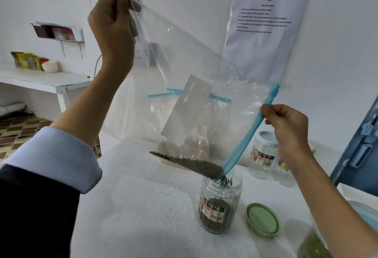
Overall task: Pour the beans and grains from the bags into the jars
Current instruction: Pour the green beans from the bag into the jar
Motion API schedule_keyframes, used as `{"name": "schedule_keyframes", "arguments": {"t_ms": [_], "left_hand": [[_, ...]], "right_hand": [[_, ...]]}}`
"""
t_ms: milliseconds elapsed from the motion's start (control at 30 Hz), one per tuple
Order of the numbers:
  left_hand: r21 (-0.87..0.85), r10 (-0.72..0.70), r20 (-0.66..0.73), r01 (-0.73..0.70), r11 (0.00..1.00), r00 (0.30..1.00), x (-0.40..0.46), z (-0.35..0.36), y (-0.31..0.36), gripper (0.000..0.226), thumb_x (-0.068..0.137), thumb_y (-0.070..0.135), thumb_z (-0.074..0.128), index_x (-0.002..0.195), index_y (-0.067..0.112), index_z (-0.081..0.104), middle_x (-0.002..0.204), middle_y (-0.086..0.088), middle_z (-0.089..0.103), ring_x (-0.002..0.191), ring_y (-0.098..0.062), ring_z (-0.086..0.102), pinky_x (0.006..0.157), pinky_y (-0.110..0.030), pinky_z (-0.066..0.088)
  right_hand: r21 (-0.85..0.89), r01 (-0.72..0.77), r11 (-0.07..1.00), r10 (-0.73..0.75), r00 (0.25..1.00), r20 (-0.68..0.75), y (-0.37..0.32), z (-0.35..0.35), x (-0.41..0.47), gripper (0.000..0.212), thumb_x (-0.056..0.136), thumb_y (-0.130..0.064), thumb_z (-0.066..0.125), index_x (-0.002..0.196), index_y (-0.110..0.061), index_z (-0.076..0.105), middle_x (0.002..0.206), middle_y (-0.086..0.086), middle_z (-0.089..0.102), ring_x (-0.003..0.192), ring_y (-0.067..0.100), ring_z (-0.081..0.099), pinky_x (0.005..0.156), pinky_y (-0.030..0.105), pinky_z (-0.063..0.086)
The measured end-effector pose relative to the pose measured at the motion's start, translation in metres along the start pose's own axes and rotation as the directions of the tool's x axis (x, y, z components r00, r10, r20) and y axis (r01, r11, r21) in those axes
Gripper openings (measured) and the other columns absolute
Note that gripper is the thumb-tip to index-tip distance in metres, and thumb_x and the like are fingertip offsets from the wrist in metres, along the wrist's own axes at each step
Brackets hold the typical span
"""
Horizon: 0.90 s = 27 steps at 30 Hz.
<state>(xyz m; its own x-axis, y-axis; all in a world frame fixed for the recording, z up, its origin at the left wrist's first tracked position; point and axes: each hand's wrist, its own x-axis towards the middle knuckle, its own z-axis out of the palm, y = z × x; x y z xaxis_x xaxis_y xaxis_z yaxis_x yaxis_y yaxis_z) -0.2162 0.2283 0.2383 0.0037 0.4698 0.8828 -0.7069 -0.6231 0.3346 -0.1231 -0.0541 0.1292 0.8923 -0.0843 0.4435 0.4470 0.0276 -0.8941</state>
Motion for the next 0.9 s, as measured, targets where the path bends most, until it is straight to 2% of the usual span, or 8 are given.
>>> {"name": "schedule_keyframes", "arguments": {"t_ms": [67,167,267,367,567,767,900], "left_hand": [[0.001,0.005,0.007,-0.005,1.0,1.0,-0.0006,0.001,0.0002,0.031,0.097,0.011,0.039,0.072,0.021,0.056,0.054,0.018,0.057,0.038,-0.004,0.043,0.042,-0.015,0.03],[0.008,0.002,0.008,-0.002,1.0,1.0,-0.0009,0.003,0.0011,0.032,0.096,0.009,0.039,0.071,0.022,0.055,0.053,0.018,0.057,0.038,-0.004,0.043,0.042,-0.015,0.03],[0.008,0.001,0.011,-0.001,1.0,1.0,-0.0001,0.0034,0.0005,0.033,0.096,0.009,0.038,0.071,0.022,0.055,0.053,0.017,0.057,0.038,-0.004,0.043,0.042,-0.015,0.03],[0.003,-0.006,0.018,0.006,1.0,1.0,-0.001,0.0042,0.001,0.033,0.097,0.01,0.039,0.071,0.022,0.055,0.047,0.017,0.053,0.037,-0.004,0.042,0.043,-0.015,0.029],[0.013,-0.013,0.028,0.012,1.0,1.0,-0.0022,0.004,0.0011,0.033,0.097,0.011,0.04,0.071,0.022,0.056,0.043,0.014,0.049,0.037,-0.004,0.041,0.042,-0.017,0.029],[0.044,-0.017,0.033,0.016,0.999,0.999,-0.0039,0.0032,0.0006,0.033,0.097,0.013,0.041,0.071,0.025,0.057,0.045,0.015,0.05,0.038,-0.005,0.042,0.043,-0.018,0.032],[0.049,-0.019,0.036,0.017,0.999,0.999,-0.004,0.0033,-0.0001,0.032,0.097,0.013,0.04,0.072,0.024,0.057,0.045,0.015,0.051,0.038,-0.005,0.042,0.043,-0.018,0.032]], "right_hand": [[0.016,0.012,1.0,-0.011,0.999,-0.049,0.0008,-0.0007,0.0012,0.01,0.088,-0.016,0.066,0.082,-0.01,0.062,0.068,-0.003,0.054,0.061,0.005,0.046,0.054,0.001,0.04],[-0.013,0.013,1.0,-0.013,1.0,-0.011,0.0004,-0.0002,0.0006,0.008,0.088,-0.015,0.066,0.083,-0.011,0.062,0.068,-0.002,0.054,0.061,0.005,0.046,0.054,0.001,0.04],[0.005,0.013,1.0,-0.012,0.999,-0.047,0.0007,-0.0021,0.0016,0.008,0.088,-0.016,0.066,0.084,-0.01,0.063,0.069,-0.003,0.055,0.061,0.005,0.047,0.055,0.001,0.041],[-0.02,0.0,1.0,0.0,1.0,0.001,0.0003,-0.0031,0.0014,0.011,0.088,-0.017,0.067,0.078,-0.015,0.062,0.07,-0.001,0.055,0.063,0.008,0.047,0.053,0.0,0.039],[0.005,-0.016,1.0,0.016,0.999,-0.035,0.0013,-0.0036,0.0027,0.014,0.088,-0.017,0.067,0.075,-0.013,0.061,0.069,-0.001,0.053,0.062,0.007,0.045,0.052,0.001,0.039],[0.019,-0.039,0.999,0.04,0.999,-0.026,0.0021,-0.0033,0.0023,0.013,0.088,-0.018,0.068,0.076,-0.014,0.062,0.07,-0.001,0.055,0.063,0.008,0.046,0.064,0.013,0.043],[0.006,-0.047,0.999,0.047,0.999,0.008,0.0009,-0.003,0.0022,0.014,0.087,-0.018,0.068,0.075,-0.017,0.062,0.071,-0.002,0.056,0.064,0.008,0.047,0.057,0.006,0.043]]}}
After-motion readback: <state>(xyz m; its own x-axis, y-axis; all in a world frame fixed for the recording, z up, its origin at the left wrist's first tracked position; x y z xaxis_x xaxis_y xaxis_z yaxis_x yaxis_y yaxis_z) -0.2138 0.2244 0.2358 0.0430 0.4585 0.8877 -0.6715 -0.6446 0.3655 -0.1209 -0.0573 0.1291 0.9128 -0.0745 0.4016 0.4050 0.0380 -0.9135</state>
